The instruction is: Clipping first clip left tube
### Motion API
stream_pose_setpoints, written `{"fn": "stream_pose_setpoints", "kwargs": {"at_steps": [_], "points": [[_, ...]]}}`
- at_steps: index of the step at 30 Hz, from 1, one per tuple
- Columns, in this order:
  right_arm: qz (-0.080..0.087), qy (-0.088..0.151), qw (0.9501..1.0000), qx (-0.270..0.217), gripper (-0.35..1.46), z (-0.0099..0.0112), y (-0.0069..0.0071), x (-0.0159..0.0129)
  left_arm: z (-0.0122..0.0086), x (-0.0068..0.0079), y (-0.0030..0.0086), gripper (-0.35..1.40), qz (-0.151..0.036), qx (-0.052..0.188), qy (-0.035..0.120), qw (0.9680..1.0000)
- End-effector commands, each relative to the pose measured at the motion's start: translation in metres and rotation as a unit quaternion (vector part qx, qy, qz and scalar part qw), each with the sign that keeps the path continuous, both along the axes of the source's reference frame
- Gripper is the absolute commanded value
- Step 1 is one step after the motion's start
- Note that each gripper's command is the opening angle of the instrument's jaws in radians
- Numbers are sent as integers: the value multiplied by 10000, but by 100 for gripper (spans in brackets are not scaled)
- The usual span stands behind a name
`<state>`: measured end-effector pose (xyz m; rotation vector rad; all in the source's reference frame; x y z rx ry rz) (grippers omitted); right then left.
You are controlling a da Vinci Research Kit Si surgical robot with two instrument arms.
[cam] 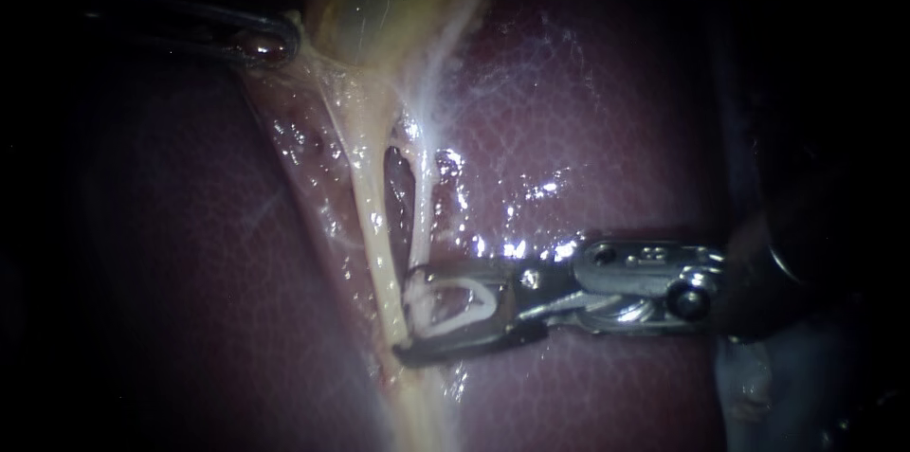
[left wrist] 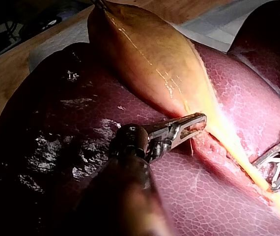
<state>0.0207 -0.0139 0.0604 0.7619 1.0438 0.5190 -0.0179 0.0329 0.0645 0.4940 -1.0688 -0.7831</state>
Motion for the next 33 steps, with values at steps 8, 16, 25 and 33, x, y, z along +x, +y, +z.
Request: {"fn": "stream_pose_setpoints", "kwargs": {"at_steps": [8, 16, 25, 33], "points": [[54, 323, 9990, 308, 50, 19, 12, 0, 0, 0, 0, -35, 0, 0, 0, 10000], [-48, 775, 9952, 592, 50, 23, 15, 7, 0, -1, 0, -35, -1, 0, 1, 10000], [-186, 1089, 9901, 867, 49, 23, 16, 21, 0, -1, 0, -35, -3, 0, 2, 10000], [-191, 1095, 9896, 912, 49, 23, 16, 21, 0, -1, 0, -35, -3, 0, 2, 10000]]}}
